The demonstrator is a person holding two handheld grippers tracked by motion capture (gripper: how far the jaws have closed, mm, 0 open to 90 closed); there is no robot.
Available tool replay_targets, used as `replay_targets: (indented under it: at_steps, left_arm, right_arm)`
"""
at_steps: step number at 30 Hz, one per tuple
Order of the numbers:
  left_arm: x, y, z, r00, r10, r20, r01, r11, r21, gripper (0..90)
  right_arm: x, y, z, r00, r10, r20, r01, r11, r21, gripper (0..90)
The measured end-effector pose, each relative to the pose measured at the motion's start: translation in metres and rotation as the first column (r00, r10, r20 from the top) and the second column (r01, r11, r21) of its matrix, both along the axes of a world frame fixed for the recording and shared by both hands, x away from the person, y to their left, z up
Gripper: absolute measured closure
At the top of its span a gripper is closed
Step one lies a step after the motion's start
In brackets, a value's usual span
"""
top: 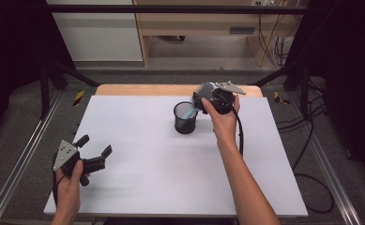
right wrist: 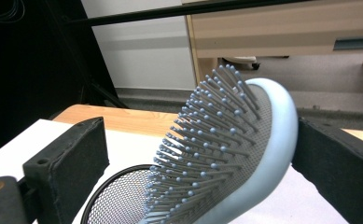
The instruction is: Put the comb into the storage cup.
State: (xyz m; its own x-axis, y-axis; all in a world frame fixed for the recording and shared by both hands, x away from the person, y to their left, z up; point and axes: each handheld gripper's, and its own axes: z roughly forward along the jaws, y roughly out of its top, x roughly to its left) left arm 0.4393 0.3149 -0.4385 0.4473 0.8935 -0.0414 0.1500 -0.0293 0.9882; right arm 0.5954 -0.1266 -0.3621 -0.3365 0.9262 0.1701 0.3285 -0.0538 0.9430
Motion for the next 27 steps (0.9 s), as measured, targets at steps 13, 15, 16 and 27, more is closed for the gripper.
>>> replay_targets:
  at_steps: [13,15,16,27]
  left_arm:
    - [0.0,0.001,0.0,1.0,0.009,0.002,-0.009,0.9999,0.006,1.6]
    - [0.0,0.002,0.0,0.9999,0.011,0.002,-0.011,0.9999,0.007,1.7]
    - [0.001,0.002,0.0,0.9999,0.011,0.002,-0.011,0.9999,0.007,1.6]
    - [0.001,0.006,0.0,0.9998,0.021,0.004,-0.021,0.9998,0.007,1.7]
  right_arm:
    - [-0.009,-0.006,0.009,0.9991,0.018,0.039,-0.018,1.0,0.011,4.4]
    - [-0.011,-0.006,0.01,0.9986,0.024,0.047,-0.024,1.0,0.007,4.8]
    - [-0.012,-0.006,0.011,0.9984,0.025,0.05,-0.026,1.0,0.005,5.1]
    - [-0.024,-0.014,0.021,0.9958,0.054,0.074,-0.055,0.998,0.016,7.0]
